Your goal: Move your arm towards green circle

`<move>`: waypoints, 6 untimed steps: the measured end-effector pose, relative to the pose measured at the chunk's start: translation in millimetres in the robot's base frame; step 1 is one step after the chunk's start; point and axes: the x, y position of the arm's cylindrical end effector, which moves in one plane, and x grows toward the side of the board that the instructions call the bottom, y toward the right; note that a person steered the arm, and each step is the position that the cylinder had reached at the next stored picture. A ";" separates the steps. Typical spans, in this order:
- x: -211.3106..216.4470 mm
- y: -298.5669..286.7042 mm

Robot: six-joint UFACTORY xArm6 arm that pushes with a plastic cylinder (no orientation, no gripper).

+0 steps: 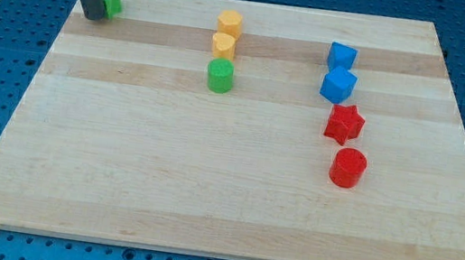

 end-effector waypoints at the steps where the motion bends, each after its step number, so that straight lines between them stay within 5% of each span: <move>1: -8.8 0.0; 3: 5.9 1.3; 6: 164.7 205.6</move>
